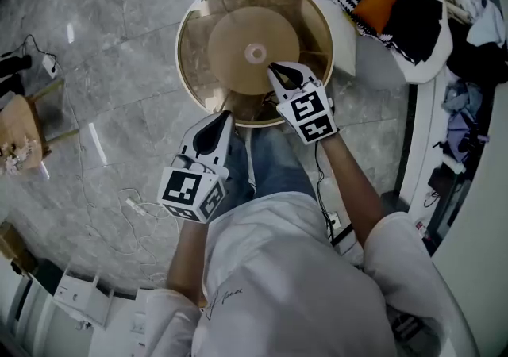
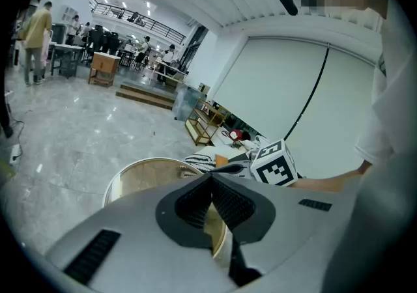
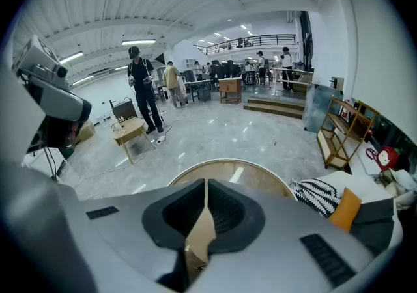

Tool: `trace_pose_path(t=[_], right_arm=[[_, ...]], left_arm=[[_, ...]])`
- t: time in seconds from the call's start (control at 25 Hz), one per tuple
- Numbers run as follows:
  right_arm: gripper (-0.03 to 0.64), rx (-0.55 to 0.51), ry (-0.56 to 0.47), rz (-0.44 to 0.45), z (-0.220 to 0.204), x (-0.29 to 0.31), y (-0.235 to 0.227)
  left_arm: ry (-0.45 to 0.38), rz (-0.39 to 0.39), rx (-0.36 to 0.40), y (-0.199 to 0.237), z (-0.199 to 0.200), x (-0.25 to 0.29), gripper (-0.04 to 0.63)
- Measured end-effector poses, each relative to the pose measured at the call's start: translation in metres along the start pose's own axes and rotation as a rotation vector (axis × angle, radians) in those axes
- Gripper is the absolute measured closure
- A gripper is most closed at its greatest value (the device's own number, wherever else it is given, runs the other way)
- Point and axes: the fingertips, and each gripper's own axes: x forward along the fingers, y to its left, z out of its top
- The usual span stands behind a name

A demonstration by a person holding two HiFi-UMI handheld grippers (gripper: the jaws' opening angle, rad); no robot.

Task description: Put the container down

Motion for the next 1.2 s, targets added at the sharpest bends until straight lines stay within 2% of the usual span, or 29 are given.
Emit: trace_pose_path(t=[0.16, 0.48, 0.72, 1.2], right_arm=[[0.589, 0.004, -0.003, -0.007, 0.006, -0.016, 0.005], [0.598, -0.006, -0.013, -0.032, 0.028, -0.045, 0.008], [0.598, 0.004, -0.028, -0.031, 0.039, -0.070, 0.025], [0.600, -0.007, -0.087, -0.071, 0.062, -0.118, 0.041]], left_arm=[[-0.006, 0.018, 0.116, -0.013, 0.012, -0.009, 0.578], [-0.077, -0.042, 0.093, -0.026, 0.046, -0.017, 0.578], [-0.129, -0.058, 0.119, -0.035, 0.071, -0.032, 0.578], [-0.160, -0.072, 0.130, -0.047, 0.075, -0.061, 0.578]])
